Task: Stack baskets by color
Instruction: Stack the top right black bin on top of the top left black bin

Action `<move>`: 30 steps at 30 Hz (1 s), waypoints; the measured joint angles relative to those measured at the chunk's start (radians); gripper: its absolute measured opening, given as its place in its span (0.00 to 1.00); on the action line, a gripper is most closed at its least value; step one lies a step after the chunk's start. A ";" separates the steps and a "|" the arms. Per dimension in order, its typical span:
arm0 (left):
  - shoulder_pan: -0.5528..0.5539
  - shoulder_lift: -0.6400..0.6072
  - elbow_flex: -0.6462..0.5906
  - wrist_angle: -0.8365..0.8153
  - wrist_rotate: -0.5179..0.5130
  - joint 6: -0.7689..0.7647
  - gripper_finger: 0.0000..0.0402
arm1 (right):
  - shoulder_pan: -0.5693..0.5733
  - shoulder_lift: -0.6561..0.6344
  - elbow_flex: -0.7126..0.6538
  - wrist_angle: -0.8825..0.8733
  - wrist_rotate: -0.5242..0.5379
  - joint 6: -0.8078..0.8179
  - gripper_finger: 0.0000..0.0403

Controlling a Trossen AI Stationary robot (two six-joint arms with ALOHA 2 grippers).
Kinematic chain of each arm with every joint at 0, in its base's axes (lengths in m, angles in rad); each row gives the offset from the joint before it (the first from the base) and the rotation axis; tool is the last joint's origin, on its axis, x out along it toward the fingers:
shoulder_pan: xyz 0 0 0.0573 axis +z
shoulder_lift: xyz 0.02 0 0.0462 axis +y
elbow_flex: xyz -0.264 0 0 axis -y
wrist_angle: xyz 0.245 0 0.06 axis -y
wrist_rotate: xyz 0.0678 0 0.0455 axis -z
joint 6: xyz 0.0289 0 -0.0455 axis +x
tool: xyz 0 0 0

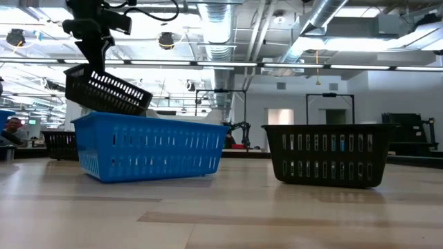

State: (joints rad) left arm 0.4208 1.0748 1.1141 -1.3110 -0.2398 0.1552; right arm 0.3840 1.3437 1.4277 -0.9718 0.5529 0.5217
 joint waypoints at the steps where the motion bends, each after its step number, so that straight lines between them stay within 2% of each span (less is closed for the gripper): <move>1: 0.005 0.000 0.000 0.003 -0.001 0.006 0.00 | 0.000 0.000 0.000 0.000 0.000 0.000 0.59; 15: 0.050 0.000 -0.009 0.057 0.041 0.083 0.00 | 0.001 0.000 0.000 0.000 0.000 -0.003 0.59; 22: 0.073 -0.001 -0.089 0.053 0.026 0.134 0.00 | 0.003 0.000 0.000 0.000 0.000 0.000 0.59; 30: 0.075 -0.002 -0.153 0.062 0.035 0.269 0.00 | 0.003 0.000 0.000 0.000 0.000 0.001 0.59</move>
State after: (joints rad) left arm 0.4953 1.0725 0.9615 -1.2485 -0.2051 0.4241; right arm 0.3870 1.3437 1.4277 -0.9722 0.5529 0.5228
